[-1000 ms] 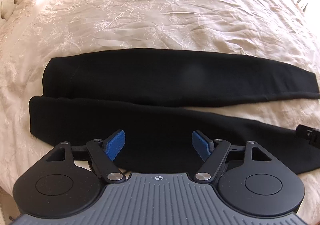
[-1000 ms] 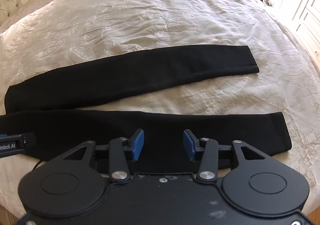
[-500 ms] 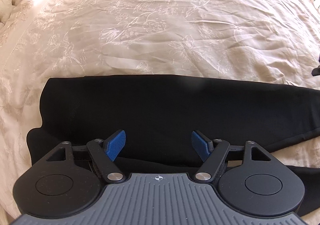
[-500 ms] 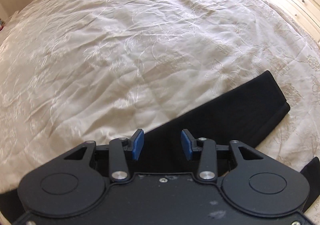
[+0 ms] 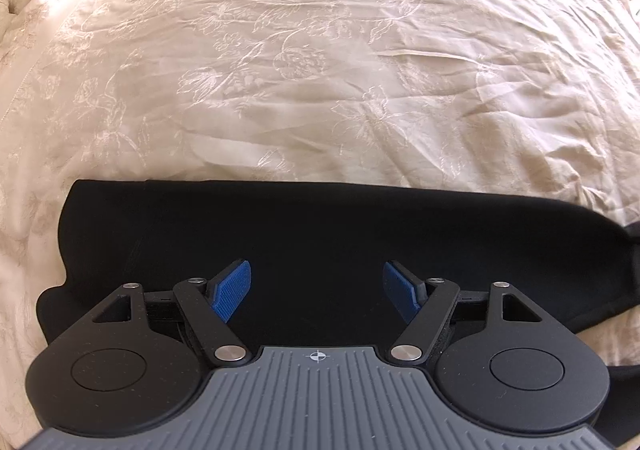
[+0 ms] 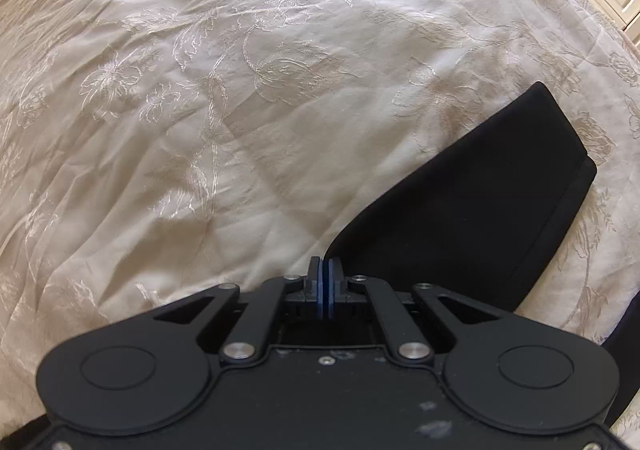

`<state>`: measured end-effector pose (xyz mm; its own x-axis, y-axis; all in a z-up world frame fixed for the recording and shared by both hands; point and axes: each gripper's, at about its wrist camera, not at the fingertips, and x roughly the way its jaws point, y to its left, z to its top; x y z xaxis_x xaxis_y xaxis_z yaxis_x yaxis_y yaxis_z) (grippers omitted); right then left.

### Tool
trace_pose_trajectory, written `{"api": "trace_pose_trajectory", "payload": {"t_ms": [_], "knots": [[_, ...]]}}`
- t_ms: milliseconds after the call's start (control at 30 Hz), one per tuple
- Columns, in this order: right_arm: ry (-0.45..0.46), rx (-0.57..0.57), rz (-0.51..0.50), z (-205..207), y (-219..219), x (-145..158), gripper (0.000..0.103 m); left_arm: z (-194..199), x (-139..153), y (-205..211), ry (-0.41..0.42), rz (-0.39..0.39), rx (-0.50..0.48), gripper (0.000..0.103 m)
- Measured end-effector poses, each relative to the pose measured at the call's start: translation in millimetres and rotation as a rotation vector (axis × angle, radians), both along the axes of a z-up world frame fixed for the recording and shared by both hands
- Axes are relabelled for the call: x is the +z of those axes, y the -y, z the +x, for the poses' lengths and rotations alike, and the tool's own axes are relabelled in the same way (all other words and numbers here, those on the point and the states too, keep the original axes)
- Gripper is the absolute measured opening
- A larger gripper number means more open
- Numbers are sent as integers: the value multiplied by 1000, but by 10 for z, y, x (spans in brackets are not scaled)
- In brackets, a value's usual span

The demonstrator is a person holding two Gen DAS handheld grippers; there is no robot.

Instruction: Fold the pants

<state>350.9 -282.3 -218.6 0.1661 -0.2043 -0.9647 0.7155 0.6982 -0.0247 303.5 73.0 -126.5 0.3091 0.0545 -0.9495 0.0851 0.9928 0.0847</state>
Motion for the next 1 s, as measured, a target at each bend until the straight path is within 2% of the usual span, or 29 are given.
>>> {"api": "trace_pose_trajectory", "payload": {"t_ms": [167, 267, 500, 600, 633, 767, 800, 833, 1000], "knots": [[47, -25, 37, -522, -21, 162, 2, 260, -86, 101, -53, -117, 35, 72], [53, -50, 71, -839, -49, 187, 1, 399, -166, 181, -82, -152, 60, 72], [-9, -94, 104, -1382, -141, 51, 1, 545, -357, 300, -152, -172, 83, 72], [4, -123, 134, -1507, -76, 5, 1, 577, -358, 316, -154, -183, 91, 72], [25, -129, 144, -1544, -56, 27, 5, 584, -351, 326, -151, -182, 88, 72], [139, -161, 143, -1532, 66, 193, 21, 558, -337, 347, -145, -172, 73, 72], [163, -171, 139, -1485, 102, 233, 35, 546, -339, 343, -147, -169, 72, 72], [181, -184, 138, -1398, 147, 266, 39, 526, -341, 332, -148, -166, 70, 72], [184, -205, 109, -792, 277, 248, 39, 430, -340, 246, -143, -134, 57, 72]]}}
